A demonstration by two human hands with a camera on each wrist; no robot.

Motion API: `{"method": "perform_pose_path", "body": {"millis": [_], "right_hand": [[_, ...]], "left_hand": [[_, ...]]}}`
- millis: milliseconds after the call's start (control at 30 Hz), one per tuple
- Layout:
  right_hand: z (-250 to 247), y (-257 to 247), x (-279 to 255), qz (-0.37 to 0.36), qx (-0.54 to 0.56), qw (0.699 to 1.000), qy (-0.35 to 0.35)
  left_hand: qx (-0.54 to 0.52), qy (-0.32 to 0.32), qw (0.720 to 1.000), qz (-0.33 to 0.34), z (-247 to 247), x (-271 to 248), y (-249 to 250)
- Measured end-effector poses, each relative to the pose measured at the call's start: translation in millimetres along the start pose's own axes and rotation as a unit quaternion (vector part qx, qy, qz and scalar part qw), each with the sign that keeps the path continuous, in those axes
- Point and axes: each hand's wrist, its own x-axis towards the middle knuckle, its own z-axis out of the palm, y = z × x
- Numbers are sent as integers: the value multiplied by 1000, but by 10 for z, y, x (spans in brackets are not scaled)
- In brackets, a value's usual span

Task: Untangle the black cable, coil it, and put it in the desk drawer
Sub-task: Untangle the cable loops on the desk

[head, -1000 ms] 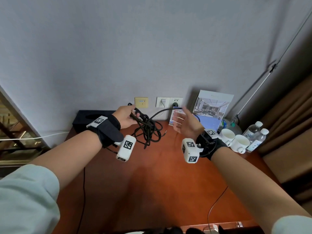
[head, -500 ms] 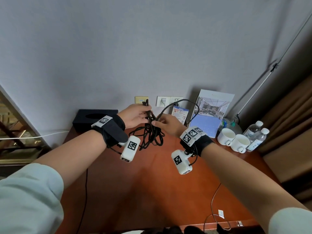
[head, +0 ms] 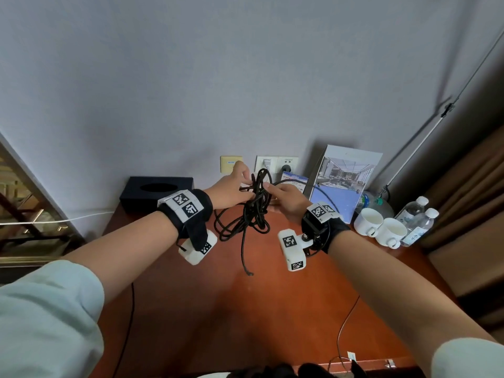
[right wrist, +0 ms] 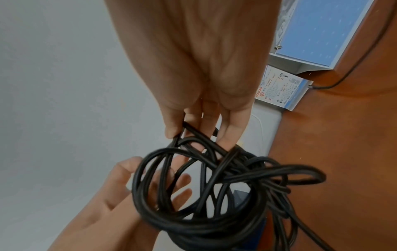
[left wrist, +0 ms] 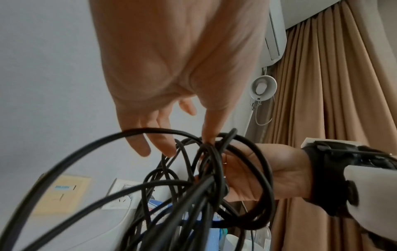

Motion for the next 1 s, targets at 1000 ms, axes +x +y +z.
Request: {"method": "perform_pose_path", "body": {"millis": [1000], "right_hand": [[33, -85, -27, -158, -372, 914, -33]], "left_hand": [[-354, 18, 924, -145, 122, 69, 12]]}}
